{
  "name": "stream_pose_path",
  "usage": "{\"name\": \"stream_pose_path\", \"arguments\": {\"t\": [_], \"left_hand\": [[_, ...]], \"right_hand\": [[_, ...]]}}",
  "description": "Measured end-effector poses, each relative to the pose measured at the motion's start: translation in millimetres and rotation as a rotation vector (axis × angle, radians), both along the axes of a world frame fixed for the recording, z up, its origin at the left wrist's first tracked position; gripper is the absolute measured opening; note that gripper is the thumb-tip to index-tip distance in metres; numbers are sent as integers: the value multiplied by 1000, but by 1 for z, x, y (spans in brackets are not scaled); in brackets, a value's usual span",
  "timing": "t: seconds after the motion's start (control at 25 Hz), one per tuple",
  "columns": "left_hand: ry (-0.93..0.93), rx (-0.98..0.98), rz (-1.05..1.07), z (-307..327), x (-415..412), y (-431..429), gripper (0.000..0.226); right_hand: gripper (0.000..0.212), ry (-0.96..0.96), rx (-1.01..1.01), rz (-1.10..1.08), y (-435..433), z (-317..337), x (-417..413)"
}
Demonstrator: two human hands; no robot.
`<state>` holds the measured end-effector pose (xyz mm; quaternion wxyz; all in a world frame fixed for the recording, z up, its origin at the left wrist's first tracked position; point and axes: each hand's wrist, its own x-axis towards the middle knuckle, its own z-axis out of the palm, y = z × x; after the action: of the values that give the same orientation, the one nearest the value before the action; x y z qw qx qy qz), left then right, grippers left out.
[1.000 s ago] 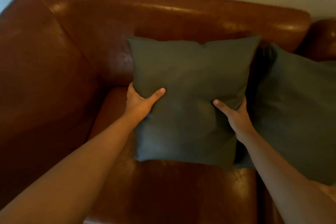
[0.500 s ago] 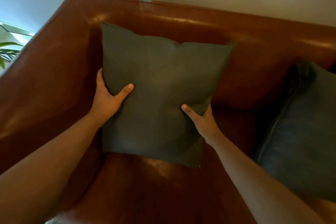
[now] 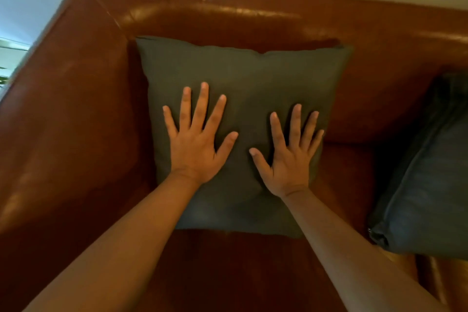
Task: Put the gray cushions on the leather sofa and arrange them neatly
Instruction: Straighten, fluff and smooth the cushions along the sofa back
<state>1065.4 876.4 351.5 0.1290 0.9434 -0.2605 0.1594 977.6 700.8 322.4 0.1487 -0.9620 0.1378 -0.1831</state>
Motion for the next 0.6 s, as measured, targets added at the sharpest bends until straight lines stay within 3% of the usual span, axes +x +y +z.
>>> {"name": "stream_pose_path", "arguments": {"t": [0.16, 0.44, 0.6], "left_hand": [[-49, 13, 1, -20, 11, -9, 68], [36, 62, 13, -29, 13, -8, 66], [87, -217, -31, -18, -1, 12, 69]], "right_hand": [[74, 19, -27, -22, -8, -18, 12], [75, 27, 17, -38, -5, -23, 11], [86, -27, 96, -74, 2, -6, -5]]}}
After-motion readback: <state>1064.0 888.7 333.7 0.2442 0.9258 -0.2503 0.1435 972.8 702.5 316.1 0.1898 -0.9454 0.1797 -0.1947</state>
